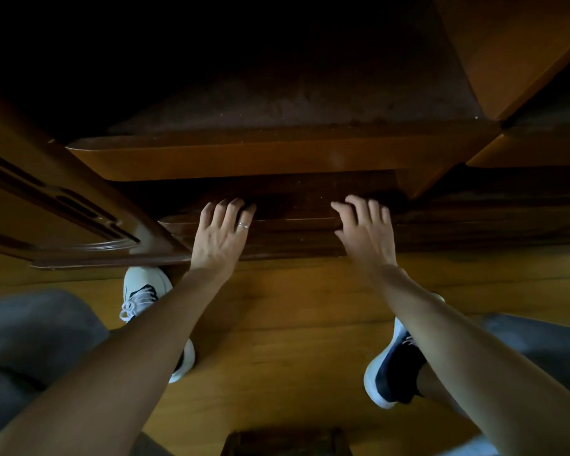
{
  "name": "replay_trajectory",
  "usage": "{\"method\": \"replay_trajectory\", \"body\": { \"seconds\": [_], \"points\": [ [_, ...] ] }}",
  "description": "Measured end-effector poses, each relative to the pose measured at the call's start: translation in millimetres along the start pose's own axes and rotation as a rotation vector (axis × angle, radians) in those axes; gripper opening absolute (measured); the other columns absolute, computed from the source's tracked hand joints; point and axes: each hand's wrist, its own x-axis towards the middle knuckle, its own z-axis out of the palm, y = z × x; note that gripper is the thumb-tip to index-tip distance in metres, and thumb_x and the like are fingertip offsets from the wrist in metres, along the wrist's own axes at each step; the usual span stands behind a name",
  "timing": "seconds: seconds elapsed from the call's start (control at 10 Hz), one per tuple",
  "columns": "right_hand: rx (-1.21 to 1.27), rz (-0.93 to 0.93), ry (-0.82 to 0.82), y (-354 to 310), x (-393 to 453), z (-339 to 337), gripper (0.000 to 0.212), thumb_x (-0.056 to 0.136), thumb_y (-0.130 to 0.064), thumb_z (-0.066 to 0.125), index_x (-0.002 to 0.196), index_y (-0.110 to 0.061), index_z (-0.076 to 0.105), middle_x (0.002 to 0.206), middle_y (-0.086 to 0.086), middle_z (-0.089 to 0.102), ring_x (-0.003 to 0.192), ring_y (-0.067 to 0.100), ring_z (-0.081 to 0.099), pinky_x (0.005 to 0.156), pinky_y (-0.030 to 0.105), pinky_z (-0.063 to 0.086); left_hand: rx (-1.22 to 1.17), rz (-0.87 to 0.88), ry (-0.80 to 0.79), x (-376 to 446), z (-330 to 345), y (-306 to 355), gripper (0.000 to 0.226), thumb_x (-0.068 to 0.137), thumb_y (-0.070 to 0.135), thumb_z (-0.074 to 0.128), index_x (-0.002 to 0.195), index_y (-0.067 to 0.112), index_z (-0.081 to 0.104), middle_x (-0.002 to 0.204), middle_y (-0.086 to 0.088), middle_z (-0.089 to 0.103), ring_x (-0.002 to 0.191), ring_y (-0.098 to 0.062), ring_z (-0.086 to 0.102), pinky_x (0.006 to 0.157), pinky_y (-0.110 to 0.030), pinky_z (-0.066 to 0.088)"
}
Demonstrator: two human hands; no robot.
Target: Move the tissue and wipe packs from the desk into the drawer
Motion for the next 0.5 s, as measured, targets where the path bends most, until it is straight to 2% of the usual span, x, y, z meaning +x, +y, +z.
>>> {"method": "replay_trajectory", "body": {
  "seconds": [0.1,0.2,0.3,0.4,0.5],
  "points": [
    [0.004,0.018,-0.039,-4.5,1.2,6.2,0.077,0.064,-0.023,0.098,0.129,-0.012,0.058,0.127,0.015,0.060,0.112,0.035,0.058,0.094,0.047,0.053,-0.053,0.010,0.066,-0.7,2.0,1.7,0.084,0.071,0.001,0.083,0.143,0.009,0.041,0.137,-0.018,0.048,0.124,-0.037,0.048,0.109,-0.053,0.036],
    [-0.011,0.020,-0.030,-3.3,1.5,10.4,0.086,0.062,-0.025,0.099,0.131,-0.013,0.048,0.128,0.014,0.053,0.113,0.034,0.051,0.095,0.047,0.052,-0.072,0.011,0.133,-1.9,4.9,0.0,0.079,0.073,0.000,0.081,0.143,0.007,0.045,0.136,-0.020,0.050,0.123,-0.038,0.050,0.107,-0.054,0.038],
    [-0.022,0.039,-0.073,-8.1,2.8,2.5,0.076,0.069,-0.024,0.095,0.129,-0.013,0.050,0.130,0.015,0.055,0.115,0.034,0.049,0.096,0.046,0.051,-0.076,0.007,0.091,-0.3,-2.4,3.0,0.083,0.070,0.002,0.083,0.143,0.007,0.043,0.138,-0.019,0.046,0.125,-0.037,0.046,0.109,-0.054,0.036],
    [-0.038,0.032,-0.083,-13.2,4.9,-10.2,0.059,0.075,-0.023,0.091,0.122,-0.013,0.056,0.129,0.013,0.058,0.117,0.032,0.051,0.100,0.043,0.047,-0.065,0.041,0.128,-5.1,-6.4,-0.9,0.076,0.076,0.005,0.079,0.144,0.007,0.045,0.142,-0.017,0.042,0.124,-0.034,0.041,0.110,-0.052,0.035],
    [0.041,-0.112,0.072,-9.0,12.7,-41.2,0.038,0.085,-0.032,0.081,0.111,-0.012,0.062,0.116,0.010,0.062,0.107,0.029,0.055,0.093,0.042,0.047,0.021,0.269,0.207,-15.8,-19.5,-29.5,0.055,0.091,0.007,0.057,0.146,0.007,0.049,0.143,-0.016,0.047,0.119,-0.034,0.046,0.104,-0.049,0.038]
  ]
}}
